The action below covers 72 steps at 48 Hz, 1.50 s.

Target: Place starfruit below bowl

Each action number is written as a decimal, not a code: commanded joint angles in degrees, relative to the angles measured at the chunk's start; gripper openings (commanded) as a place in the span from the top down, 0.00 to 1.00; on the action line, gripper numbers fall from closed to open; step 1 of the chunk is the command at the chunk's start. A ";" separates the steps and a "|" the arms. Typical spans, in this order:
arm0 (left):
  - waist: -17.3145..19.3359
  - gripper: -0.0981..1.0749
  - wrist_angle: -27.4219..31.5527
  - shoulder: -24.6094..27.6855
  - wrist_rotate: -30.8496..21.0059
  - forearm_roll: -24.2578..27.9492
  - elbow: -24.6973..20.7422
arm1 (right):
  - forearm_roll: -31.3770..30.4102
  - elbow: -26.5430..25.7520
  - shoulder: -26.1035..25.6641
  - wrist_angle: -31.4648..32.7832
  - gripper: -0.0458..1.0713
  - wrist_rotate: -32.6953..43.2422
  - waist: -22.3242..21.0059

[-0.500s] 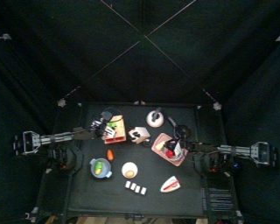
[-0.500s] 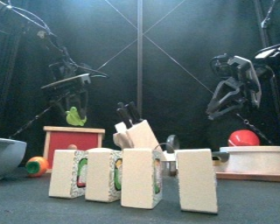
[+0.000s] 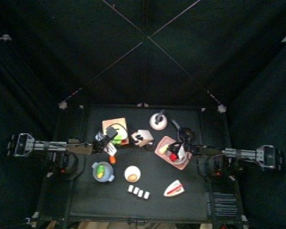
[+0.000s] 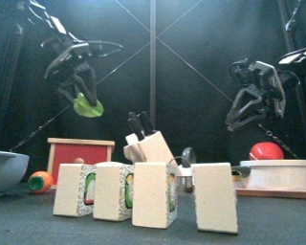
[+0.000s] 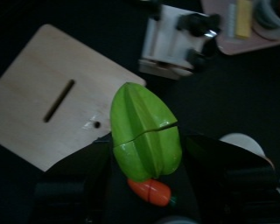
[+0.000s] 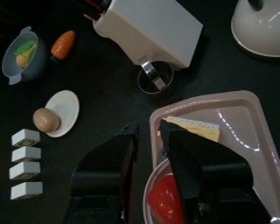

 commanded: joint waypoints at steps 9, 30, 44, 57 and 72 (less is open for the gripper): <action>-14.15 0.23 -4.57 1.49 0.26 0.18 1.67 | 0.09 -0.62 -0.18 -0.35 0.34 0.09 0.09; -28.12 0.22 -23.64 16.70 1.85 -7.03 1.49 | 0.18 -0.44 -0.26 -0.35 0.34 0.09 0.35; -29.97 0.22 -24.26 18.02 3.25 -11.95 3.34 | 0.18 -0.44 -0.18 -0.35 0.34 0.09 0.35; -29.97 0.21 -24.26 18.19 3.34 -16.00 6.33 | 0.35 -0.18 -0.18 -0.35 0.34 0.09 0.44; -29.97 0.05 -24.26 18.19 3.34 -16.35 6.59 | 0.35 -0.09 -0.18 -0.35 0.34 0.09 0.44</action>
